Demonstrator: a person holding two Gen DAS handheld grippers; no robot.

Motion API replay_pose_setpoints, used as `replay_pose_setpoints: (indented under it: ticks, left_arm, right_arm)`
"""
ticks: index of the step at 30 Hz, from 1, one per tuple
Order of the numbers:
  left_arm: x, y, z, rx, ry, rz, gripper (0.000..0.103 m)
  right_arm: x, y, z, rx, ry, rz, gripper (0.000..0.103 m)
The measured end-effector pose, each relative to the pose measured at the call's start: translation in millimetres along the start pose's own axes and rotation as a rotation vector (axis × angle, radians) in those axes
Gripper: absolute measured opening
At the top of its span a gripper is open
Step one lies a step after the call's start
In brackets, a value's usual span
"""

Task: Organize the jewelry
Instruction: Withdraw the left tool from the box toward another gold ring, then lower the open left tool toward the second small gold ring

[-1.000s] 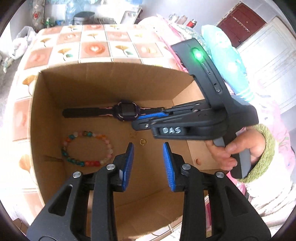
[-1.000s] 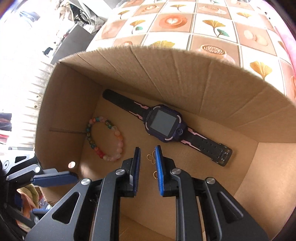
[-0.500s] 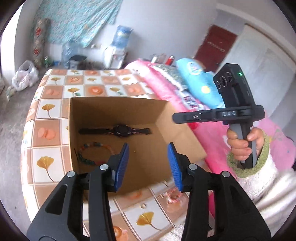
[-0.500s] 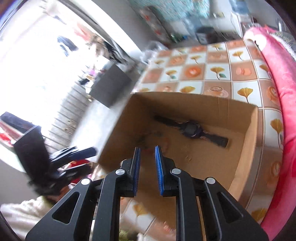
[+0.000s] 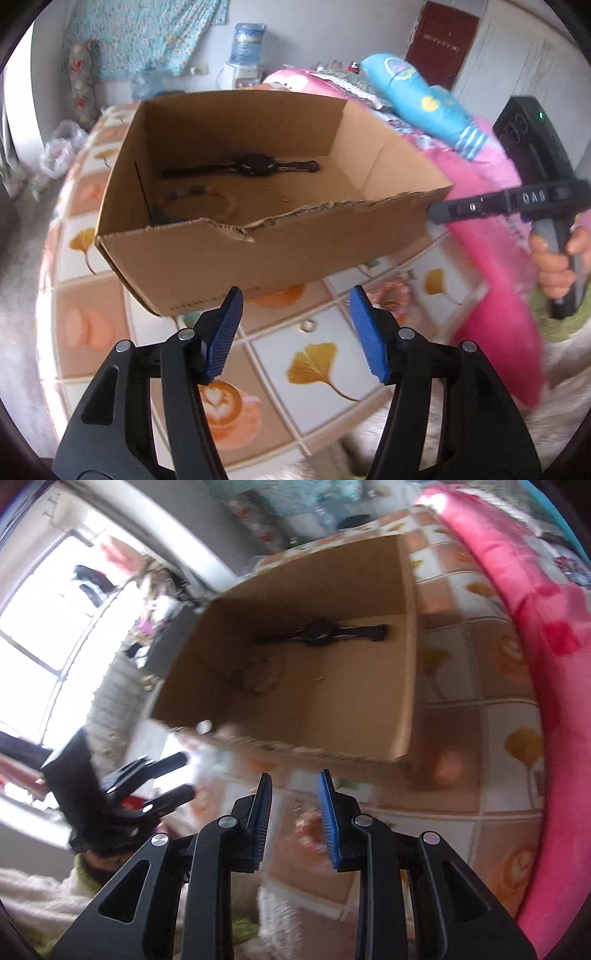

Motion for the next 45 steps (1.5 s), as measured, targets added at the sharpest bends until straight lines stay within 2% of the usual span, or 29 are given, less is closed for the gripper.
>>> replay_pose_setpoints:
  ticks: [4, 7, 15, 21, 23, 27, 32, 36, 39, 45]
  left_arm:
    - [-9, -4, 4, -0.018, -0.001, 0.017, 0.057]
    - [-15, -18, 18, 0.009, -0.014, 0.011, 0.057]
    - [-14, -53, 46, 0.095, 0.101, 0.041, 0.060]
    - [-14, -63, 51, 0.103, 0.181, 0.100, 0.065]
    - [-16, -65, 52, 0.102, 0.182, 0.105, 0.071]
    - [-18, -68, 53, 0.098, 0.180, 0.104, 0.074]
    - [-23, -67, 53, 0.093, 0.179, 0.109, 0.077]
    - [-26, -67, 54, 0.088, 0.177, 0.109, 0.077]
    - [-25, -66, 53, 0.085, 0.174, 0.110, 0.077]
    - [-25, -68, 51, 0.081, 0.171, 0.111, 0.078]
  right_arm:
    - [-1, -1, -2, -0.054, -0.034, -0.002, 0.026]
    - [1, -14, 0, -0.053, -0.047, -0.003, 0.026]
    - [-5, -65, 24, 0.030, -0.157, 0.025, 0.026]
    - [-8, -69, 36, 0.048, -0.196, 0.033, 0.026]
    - [-6, -68, 42, 0.057, -0.227, 0.021, 0.026]
    - [-1, -64, 52, 0.073, -0.293, -0.010, 0.025]
    - [4, -63, 63, 0.094, -0.342, -0.028, 0.010]
    - [9, -59, 62, 0.074, -0.292, -0.005, 0.010]
    - [14, -53, 54, 0.040, -0.214, 0.029, 0.009]
    - [25, -43, 23, -0.040, -0.114, 0.079, 0.009]
Point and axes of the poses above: each gripper's, at about its wrist camera, not at the fingertips, and z roughly the way its jaws point, x to its left, y to its top, the point moved 5 cm from there along z, roughly the way its jaws point, and after that the axes turned 8 degrees about -z, right-handed, at the moved point
